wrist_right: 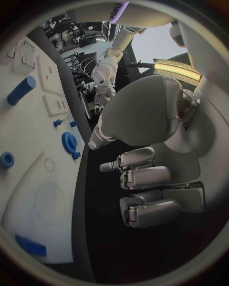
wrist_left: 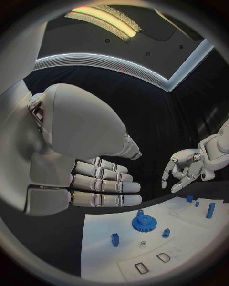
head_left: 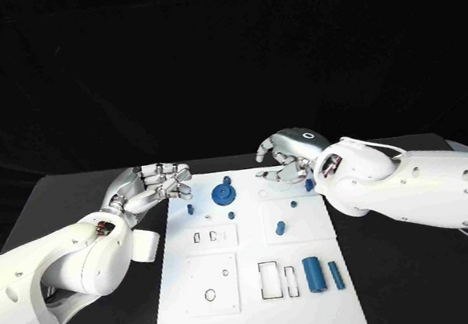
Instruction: Assemble the parts on the task board
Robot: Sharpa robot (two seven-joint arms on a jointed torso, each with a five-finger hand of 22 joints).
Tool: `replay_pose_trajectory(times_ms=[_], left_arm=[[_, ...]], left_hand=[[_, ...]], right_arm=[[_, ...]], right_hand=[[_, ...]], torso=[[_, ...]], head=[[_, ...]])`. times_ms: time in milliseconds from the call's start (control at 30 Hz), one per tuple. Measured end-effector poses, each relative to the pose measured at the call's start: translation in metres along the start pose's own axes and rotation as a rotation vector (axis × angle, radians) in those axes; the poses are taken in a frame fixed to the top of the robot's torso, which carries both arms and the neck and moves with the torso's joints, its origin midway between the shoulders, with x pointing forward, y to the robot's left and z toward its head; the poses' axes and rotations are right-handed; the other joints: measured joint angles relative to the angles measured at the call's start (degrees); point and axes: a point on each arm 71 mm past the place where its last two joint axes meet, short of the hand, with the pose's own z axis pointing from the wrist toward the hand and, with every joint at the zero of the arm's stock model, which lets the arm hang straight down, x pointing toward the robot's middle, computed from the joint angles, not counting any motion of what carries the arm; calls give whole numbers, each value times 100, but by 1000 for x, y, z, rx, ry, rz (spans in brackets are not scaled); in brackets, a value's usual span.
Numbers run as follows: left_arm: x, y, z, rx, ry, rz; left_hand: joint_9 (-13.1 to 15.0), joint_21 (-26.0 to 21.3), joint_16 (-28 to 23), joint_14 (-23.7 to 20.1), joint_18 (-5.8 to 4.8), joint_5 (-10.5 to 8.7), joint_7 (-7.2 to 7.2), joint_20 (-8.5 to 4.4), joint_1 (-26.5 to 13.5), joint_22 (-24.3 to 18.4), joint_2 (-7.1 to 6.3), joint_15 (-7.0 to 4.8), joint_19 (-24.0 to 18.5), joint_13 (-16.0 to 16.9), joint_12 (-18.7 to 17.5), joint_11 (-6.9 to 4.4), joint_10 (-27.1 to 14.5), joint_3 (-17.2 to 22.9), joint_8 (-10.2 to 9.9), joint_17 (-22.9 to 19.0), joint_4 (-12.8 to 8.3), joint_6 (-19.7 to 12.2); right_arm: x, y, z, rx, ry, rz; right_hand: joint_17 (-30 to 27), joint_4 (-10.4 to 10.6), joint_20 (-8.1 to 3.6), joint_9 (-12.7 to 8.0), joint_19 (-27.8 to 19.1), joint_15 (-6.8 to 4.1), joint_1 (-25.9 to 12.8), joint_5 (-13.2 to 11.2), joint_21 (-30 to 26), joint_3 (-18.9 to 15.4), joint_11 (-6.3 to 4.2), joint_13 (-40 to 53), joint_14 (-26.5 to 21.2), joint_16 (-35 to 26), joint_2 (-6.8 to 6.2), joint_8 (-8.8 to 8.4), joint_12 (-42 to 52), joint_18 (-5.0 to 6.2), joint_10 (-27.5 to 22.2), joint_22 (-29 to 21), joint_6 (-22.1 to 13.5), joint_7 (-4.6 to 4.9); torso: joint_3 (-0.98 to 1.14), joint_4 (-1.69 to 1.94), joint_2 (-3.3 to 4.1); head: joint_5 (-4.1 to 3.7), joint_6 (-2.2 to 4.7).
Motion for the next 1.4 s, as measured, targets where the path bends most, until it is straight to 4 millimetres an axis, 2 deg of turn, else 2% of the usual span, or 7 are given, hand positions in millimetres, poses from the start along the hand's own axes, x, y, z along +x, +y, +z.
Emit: replay_pose_trajectory(times_ms=[100,133,300,567,700,900,1400], left_arm=[[1,0,0,1,2,-1],[2,0,1,1,3,-1],[4,0,1,2,8,-3],[4,0,2,2,9,-4],[4,0,2,1,8,-4],[3,1,2,0,5,-3],[1,1,2,0,3,-2]], left_hand=[[0,0,0,0,0,0,21,0,0,0,0,0,0,0,0,0,0,0,0,6,0,-21],[0,0,0,0,0,0,21,0,0,0,0,0,0,0,0,0,0,0,0,6,0,-21],[0,25,0,0,0,0,21,0,0,0,0,0,0,0,0,0,0,0,0,6,0,-21],[0,26,0,0,0,0,21,0,0,5,0,0,0,0,-21,0,0,0,0,5,0,-21],[-6,26,6,0,0,0,21,0,-19,15,-19,0,0,0,-21,20,-22,0,0,14,0,-21],[-6,49,23,-20,0,0,21,0,-31,21,-31,20,1,0,-21,20,-22,0,0,13,0,-21],[-6,49,22,-20,0,0,21,0,-31,20,-31,20,1,0,-21,20,-22,0,0,18,0,-21]], right_arm=[[-11,-20,-13,35,-10,24],[-15,-29,-19,49,-10,38],[-22,-56,-38,84,5,85],[-5,-86,-64,116,70,144],[4,-94,-71,122,94,162],[12,-102,-74,129,111,176],[26,-102,-61,123,130,188]], right_hand=[[0,-12,0,-10,0,0,94,-92,0,12,0,0,0,0,-29,-5,0,0,0,0,0,0],[0,-60,0,-19,0,0,241,-131,0,60,0,0,0,0,-40,-41,-8,0,0,0,0,0],[-1,-141,0,-43,0,0,429,-69,0,49,42,-1,0,0,-187,-118,-61,0,-42,-1,-42,41],[-1,-196,0,-56,0,0,609,51,0,42,63,-1,0,0,-188,-169,-61,0,-63,-1,-62,62],[-1,-213,0,-56,0,2,632,51,0,25,63,-1,-2,0,-210,-180,-91,0,-63,-2,-62,62],[-2,-228,18,-71,-15,43,654,73,0,9,84,-1,1,0,-232,-232,-91,0,-84,-2,-104,98],[-3,-228,42,-85,0,42,679,94,0,9,103,-2,1,0,-207,-279,-113,0,-104,-3,-166,121]], torso=[[10,-20,-16],[11,-24,-19],[34,-60,-38],[63,-96,-54],[69,-96,-57],[63,-90,-59],[51,-83,-57]], head=[[-9,1],[-13,1],[-41,-25],[-59,-70],[-61,-78],[-67,-83],[-33,-115]])
